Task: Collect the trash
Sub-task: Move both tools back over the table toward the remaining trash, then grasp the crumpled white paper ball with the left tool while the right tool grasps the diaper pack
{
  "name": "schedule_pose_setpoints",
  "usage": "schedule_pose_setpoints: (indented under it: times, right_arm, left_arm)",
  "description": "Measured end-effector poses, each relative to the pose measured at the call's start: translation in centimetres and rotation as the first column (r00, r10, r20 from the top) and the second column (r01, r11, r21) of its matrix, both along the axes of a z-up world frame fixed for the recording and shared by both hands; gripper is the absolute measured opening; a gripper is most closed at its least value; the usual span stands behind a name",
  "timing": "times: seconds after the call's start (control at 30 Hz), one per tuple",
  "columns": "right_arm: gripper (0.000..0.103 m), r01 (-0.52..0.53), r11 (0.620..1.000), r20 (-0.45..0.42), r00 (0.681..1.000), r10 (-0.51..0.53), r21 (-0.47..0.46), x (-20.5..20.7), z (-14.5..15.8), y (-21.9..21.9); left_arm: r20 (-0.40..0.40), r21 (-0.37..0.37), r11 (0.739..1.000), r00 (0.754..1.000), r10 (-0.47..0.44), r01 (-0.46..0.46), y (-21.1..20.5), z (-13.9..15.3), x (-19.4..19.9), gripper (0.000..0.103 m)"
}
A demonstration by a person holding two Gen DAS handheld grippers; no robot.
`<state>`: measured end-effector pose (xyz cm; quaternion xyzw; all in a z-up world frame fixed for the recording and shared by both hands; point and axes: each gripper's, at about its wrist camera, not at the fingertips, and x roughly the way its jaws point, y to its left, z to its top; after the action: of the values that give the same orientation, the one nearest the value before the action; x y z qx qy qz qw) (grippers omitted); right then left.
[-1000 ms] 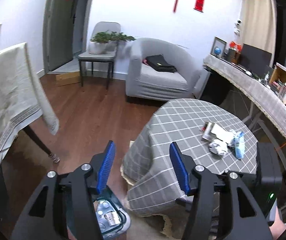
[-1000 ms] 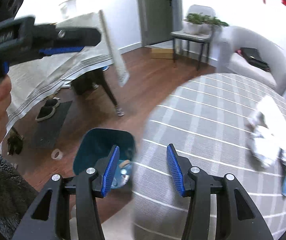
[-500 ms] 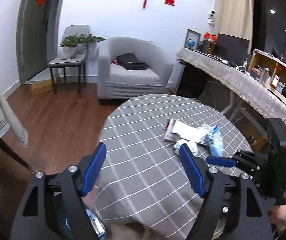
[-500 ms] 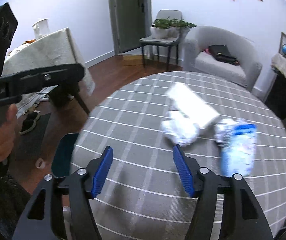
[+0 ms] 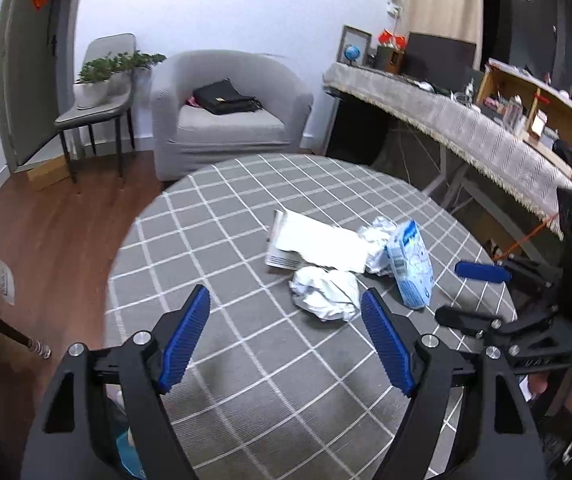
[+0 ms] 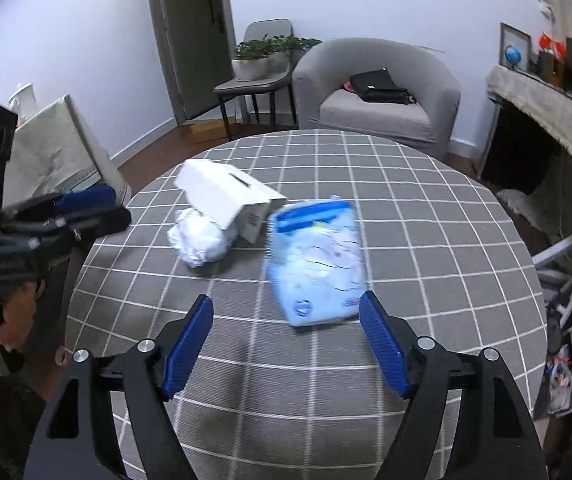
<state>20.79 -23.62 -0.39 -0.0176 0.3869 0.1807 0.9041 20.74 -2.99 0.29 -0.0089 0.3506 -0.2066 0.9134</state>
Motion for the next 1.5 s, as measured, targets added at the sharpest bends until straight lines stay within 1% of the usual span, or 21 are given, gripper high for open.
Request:
schedule_pose_setpoints:
  times: [0.17,0.23,0.3,0.43,0.57,0.6,0.63,0.7,0.77,0.83,0.97,1.07,1.13,1.33,1.5]
  right_arm:
    - [0.080,0.006,1.000,-0.004,1.000,-0.005,0.015,0.1,-0.1,-1.4]
    - [0.080,-0.006,1.000,0.000,1.000,0.006,0.010,0.2,-0.2,-1.6]
    - [0.080,-0.023,1.000,0.002,1.000,0.023,-0.003,0.2,-0.3,-1.7]
    - [0.080,-0.045,0.999,0.007,0.999,0.046,-0.021,0.2,-0.5,-1.8]
    - [0.080,-0.051,0.998,0.008,0.999,0.052,-0.027,0.6,-0.5,-2.2]
    - [0.080,-0.051,0.998,0.008,0.999,0.051,-0.032,0.8,-0.5,-2.3]
    - [0.080,-0.054,0.998,0.008,0.998,0.055,-0.033,0.9,-0.6,-2.4]
    - [0.080,-0.064,0.997,0.007,0.998,0.064,-0.037,1.2,-0.6,-2.4]
    - [0.080,-0.077,0.996,0.001,0.997,0.077,-0.039,1.6,-0.7,-2.1]
    - [0.080,-0.089,0.995,-0.010,0.996,0.088,-0.035,2.0,-0.9,-1.8]
    - [0.081,-0.109,0.994,-0.022,0.994,0.108,-0.027,2.4,-1.0,-0.9]
    - [0.085,-0.118,0.993,-0.021,0.993,0.118,-0.027,2.6,-1.1,-0.1]
    - [0.085,-0.122,0.992,-0.022,0.992,0.122,-0.032,2.6,-1.2,0.4]
    - [0.085,-0.065,0.996,-0.038,0.997,0.063,-0.061,3.3,-1.7,0.4]
    - [0.085,-0.048,0.997,-0.043,0.998,0.045,-0.066,3.7,-2.0,0.7]
  left_arm:
    - [-0.026,0.035,0.999,0.999,-0.035,0.036,-2.8,-1.4,0.8,0.081]
    - [-0.026,0.069,0.997,0.999,-0.033,0.035,-3.7,-1.7,1.1,0.081]
    - [-0.037,0.081,0.996,0.998,-0.047,0.049,-4.5,-2.2,1.7,0.081]
    - [-0.051,0.100,0.994,0.998,-0.043,0.048,-5.4,-2.8,2.7,0.081]
    - [-0.076,0.114,0.993,0.997,-0.018,0.026,-5.9,-3.5,3.8,0.081]
    - [-0.082,0.117,0.993,0.997,-0.014,0.024,-6.0,-3.6,4.0,0.079]
    - [-0.104,0.121,0.992,0.994,-0.013,0.025,-6.1,-3.9,4.4,0.075]
    - [-0.123,0.112,0.993,0.992,-0.008,0.022,-6.1,-4.0,4.6,0.073]
    - [-0.131,0.090,0.996,0.991,-0.002,0.014,-6.0,-4.1,4.7,0.068]
    - [-0.145,0.092,0.996,0.989,-0.004,0.017,-6.1,-4.3,4.9,0.052]
    - [-0.151,0.089,0.996,0.989,-0.008,0.021,-6.0,-4.4,4.9,0.050]
    - [-0.153,0.089,0.996,0.988,-0.017,0.031,-5.9,-4.4,4.7,0.050]
    - [-0.157,0.091,0.995,0.987,-0.023,0.037,-5.8,-4.3,4.5,0.050]
    - [-0.173,0.080,0.996,0.984,-0.033,0.047,-5.3,-4.3,4.2,0.050]
    - [-0.187,0.071,0.996,0.982,-0.036,0.050,-4.5,-4.3,3.8,0.050]
